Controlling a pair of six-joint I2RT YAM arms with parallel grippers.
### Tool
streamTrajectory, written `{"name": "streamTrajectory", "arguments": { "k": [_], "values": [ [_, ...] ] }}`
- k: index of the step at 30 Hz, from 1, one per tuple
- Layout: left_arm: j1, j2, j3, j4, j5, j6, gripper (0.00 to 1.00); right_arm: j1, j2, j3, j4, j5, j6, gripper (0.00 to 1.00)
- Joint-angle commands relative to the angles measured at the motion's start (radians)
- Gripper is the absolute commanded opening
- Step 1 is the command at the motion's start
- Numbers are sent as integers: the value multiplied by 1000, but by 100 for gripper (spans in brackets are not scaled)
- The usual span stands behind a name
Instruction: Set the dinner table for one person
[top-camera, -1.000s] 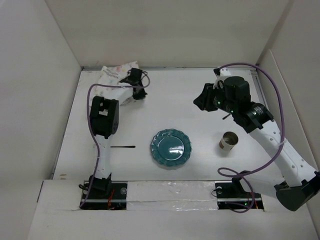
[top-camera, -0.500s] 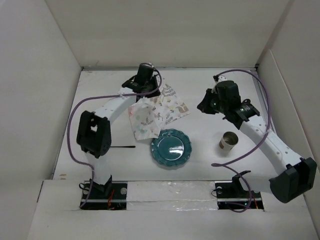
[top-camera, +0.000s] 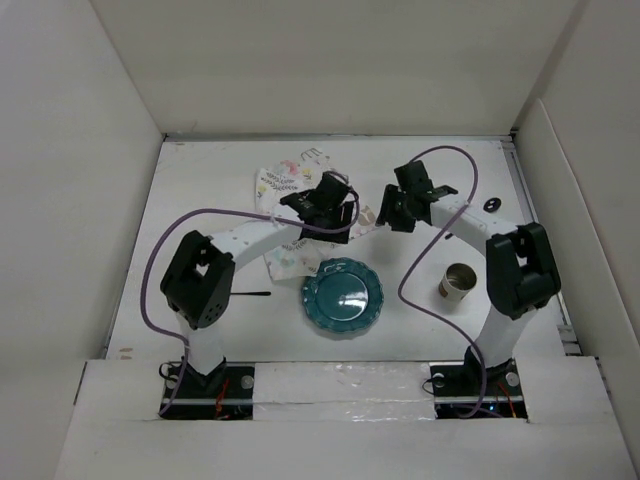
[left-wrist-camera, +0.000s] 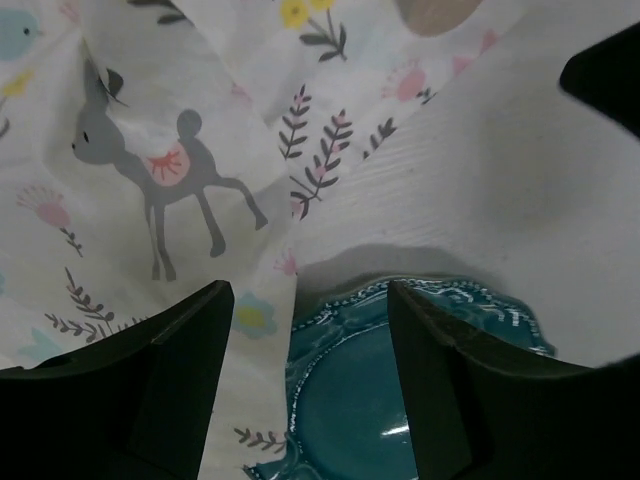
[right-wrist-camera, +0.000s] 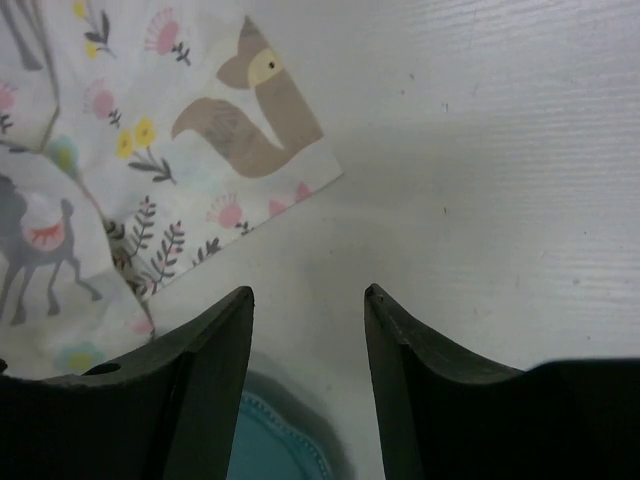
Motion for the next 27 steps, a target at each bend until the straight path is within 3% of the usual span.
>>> {"name": "streamTrajectory", "arguments": {
  "k": [1,5,14,17,18,19,20,21,22,26,27],
  "values": [
    [-22,40,-5,-61,-109,32,61,23,37,86,0,81,35,55],
    [-31,87,4,-40,-123,32,60,43,138,158,-50,155,47,57],
    [-31,150,-15,12,-155,67,46,70,279,267,-142,215,86,55],
    [-31,150,-35,28,-169,72,37,70,305,282,-143,190,98,52],
    [-31,146,-38,31,-182,73,27,70,314,292,-146,187,103,51],
    [-31,141,-51,37,-190,73,22,70,331,313,-151,186,103,50],
    [-31,134,-58,41,-195,76,18,70,340,325,-157,184,104,46],
    [0,109,-74,54,-195,79,4,61,362,351,-163,175,107,38],
    [0,109,-81,54,-195,79,4,61,362,351,-163,175,107,38],
    [75,35,-135,96,-186,76,0,43,380,384,-137,144,113,2],
    [99,-10,-144,113,-142,70,0,43,364,376,-120,143,119,0]
  ]
}}
